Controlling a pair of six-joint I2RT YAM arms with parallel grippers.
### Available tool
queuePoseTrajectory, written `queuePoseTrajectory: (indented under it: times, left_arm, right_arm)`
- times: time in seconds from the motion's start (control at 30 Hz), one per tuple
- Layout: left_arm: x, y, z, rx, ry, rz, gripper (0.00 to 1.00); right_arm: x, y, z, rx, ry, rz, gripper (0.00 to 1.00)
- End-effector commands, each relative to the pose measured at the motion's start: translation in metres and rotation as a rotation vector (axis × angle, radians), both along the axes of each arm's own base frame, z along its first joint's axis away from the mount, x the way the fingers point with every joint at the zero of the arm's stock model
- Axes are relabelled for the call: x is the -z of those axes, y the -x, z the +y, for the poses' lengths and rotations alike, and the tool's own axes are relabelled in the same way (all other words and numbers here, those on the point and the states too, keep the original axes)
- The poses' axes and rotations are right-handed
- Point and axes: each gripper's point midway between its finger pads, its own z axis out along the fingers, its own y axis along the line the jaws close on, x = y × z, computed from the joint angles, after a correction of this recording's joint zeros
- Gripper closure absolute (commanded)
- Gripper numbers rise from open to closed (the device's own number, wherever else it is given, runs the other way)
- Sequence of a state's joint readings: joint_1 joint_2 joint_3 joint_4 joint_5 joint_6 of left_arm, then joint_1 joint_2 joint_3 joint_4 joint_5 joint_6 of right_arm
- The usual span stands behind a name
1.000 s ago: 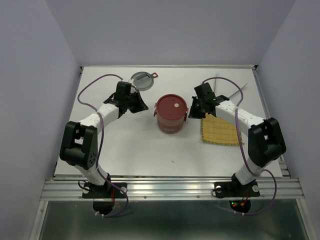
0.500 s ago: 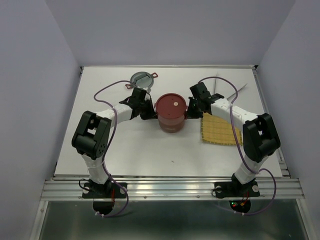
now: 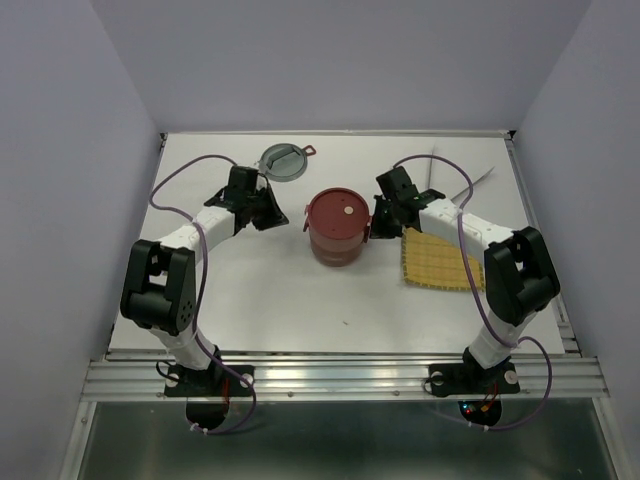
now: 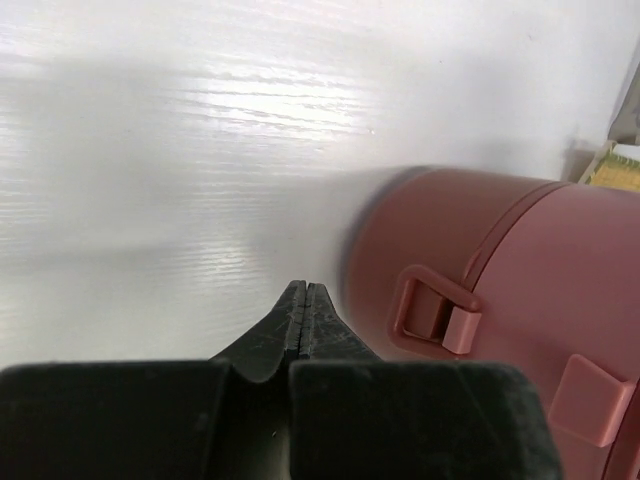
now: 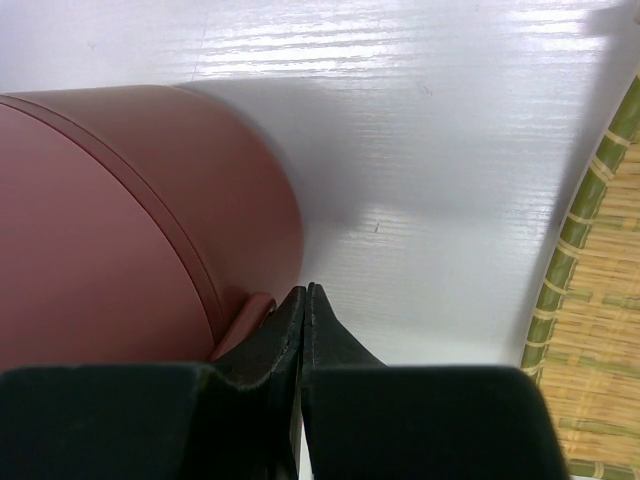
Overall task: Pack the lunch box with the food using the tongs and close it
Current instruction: Close the fastener on the packing box.
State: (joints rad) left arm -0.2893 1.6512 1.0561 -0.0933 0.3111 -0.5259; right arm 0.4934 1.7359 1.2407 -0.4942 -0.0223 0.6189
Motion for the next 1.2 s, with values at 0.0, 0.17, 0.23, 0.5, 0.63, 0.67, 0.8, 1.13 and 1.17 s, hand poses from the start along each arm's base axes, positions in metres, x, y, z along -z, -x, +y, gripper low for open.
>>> queuePoseTrajectory:
  times: [0.0, 0.17, 0.23, 0.5, 0.63, 0.67, 0.8, 1.13, 1.17]
  left_arm:
    - [-0.026, -0.008, 0.010, -0.009, -0.011, -0.057, 1.00]
    - [-0.031, -0.012, 0.004, 0.018, 0.015, -0.069, 1.00]
    - [-0.030, -0.012, -0.001, 0.031, 0.043, -0.064, 1.00]
    - [-0.025, -0.004, -0.067, 0.169, 0.104, -0.058, 1.00]
    - [-0.020, 0.013, -0.101, 0.253, 0.099, -0.045, 1.00]
    - [-0.019, 0.013, -0.100, 0.250, 0.105, -0.047, 1.00]
    - [-0.018, 0.006, -0.079, 0.211, 0.096, -0.047, 1.00]
    - [-0.037, -0.003, -0.038, 0.119, 0.080, -0.088, 1.00]
    - [-0.038, -0.003, -0.038, 0.119, 0.081, -0.089, 1.00]
  right_arm:
    - [-0.025, -0.010, 0.011, -0.007, -0.052, -0.087, 0.99]
    - [-0.027, -0.011, 0.013, -0.013, -0.057, -0.090, 0.99]
    - [-0.027, -0.011, 0.014, -0.016, -0.060, -0.088, 0.99]
    - [-0.027, -0.013, 0.021, -0.043, -0.079, -0.080, 0.99]
    - [-0.029, -0.015, 0.022, -0.043, -0.080, -0.082, 0.99]
    - [-0.029, -0.015, 0.022, -0.043, -0.080, -0.082, 0.99]
    - [-0.028, -0.014, 0.021, -0.042, -0.077, -0.083, 0.99]
    - [-0.023, -0.015, 0.008, -0.002, -0.041, -0.086, 0.99]
    - [-0.022, -0.015, 0.007, 0.001, -0.035, -0.086, 0.99]
